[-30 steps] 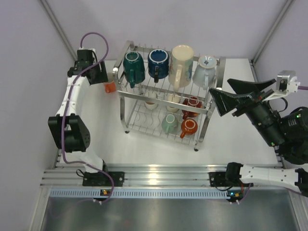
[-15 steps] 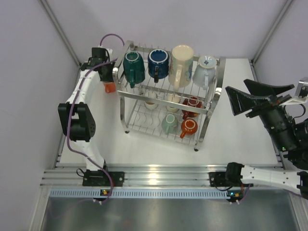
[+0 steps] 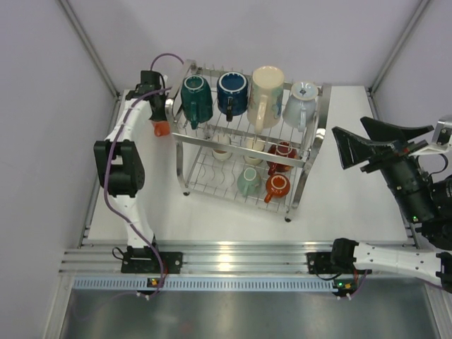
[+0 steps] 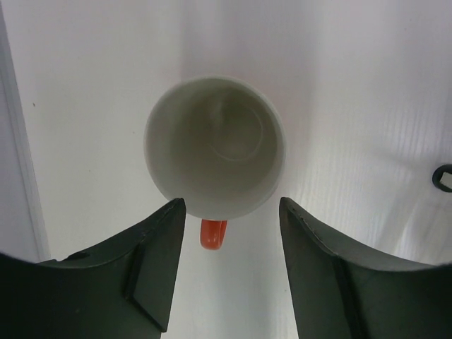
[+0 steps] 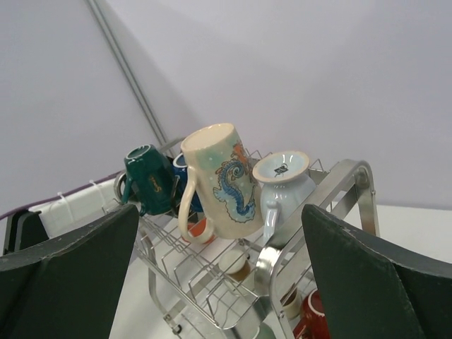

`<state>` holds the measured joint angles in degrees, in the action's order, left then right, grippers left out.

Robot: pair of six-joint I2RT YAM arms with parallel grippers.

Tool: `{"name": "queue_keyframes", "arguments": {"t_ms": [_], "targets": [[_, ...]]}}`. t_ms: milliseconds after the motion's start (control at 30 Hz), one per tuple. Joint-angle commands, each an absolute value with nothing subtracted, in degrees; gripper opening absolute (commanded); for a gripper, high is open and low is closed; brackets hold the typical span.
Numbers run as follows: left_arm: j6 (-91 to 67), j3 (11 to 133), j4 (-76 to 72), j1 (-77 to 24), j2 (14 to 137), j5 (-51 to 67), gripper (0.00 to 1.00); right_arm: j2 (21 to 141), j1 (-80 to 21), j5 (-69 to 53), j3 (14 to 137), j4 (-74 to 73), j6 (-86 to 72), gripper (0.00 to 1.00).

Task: Load the cups into the dish rack
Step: Grab a cup with the left arm

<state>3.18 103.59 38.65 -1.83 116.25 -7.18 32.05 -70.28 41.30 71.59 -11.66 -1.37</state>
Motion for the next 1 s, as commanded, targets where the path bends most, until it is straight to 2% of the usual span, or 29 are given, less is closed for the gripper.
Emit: {"name": "queue_keyframes", "arguments": {"t_ms": [0,233,600,667,700,733,800,833,967], "targets": [[3.60,108.01,36.56,-1.49,117.77,-7.30,0.61,33.66,-70.93,42.01,73.03,-10.28,1.49,0.99],[3.17,110.39,36.56,-1.49,121.11,-7.12,0.61,34.19,-70.84,42.10,73.04,-10.20,1.76,0.99],[0.80,110.39,36.65,-0.97,125.68,-8.18,0.50,34.19,-70.84,42.71,73.21,-9.58,2.72,0.99],[0.53,110.21,36.74,-0.79,126.29,-8.26,0.43,34.36,-70.93,42.80,73.21,-9.58,2.64,0.99],[0.27,110.30,36.83,-0.70,126.39,-8.26,0.36,34.63,-70.93,42.63,73.30,-9.58,2.64,0.99],[0.18,110.30,37.00,-0.62,126.47,-8.44,0.22,34.72,-70.84,42.63,73.30,-9.58,2.64,0.99],[-3.31,110.39,37.44,-0.44,125.86,-8.53,0.11,34.98,-70.84,42.71,73.21,-9.41,2.64,0.99],[-4.38,110.30,37.44,0.00,125.42,-7.22,0.01,35.15,-70.84,42.71,73.21,-9.32,2.64,0.99],[-10.71,109.08,37.44,4.99,121.91,-2.04,0.00,36.56,-70.84,42.63,73.83,-11.06,1.68,1.00]]}}
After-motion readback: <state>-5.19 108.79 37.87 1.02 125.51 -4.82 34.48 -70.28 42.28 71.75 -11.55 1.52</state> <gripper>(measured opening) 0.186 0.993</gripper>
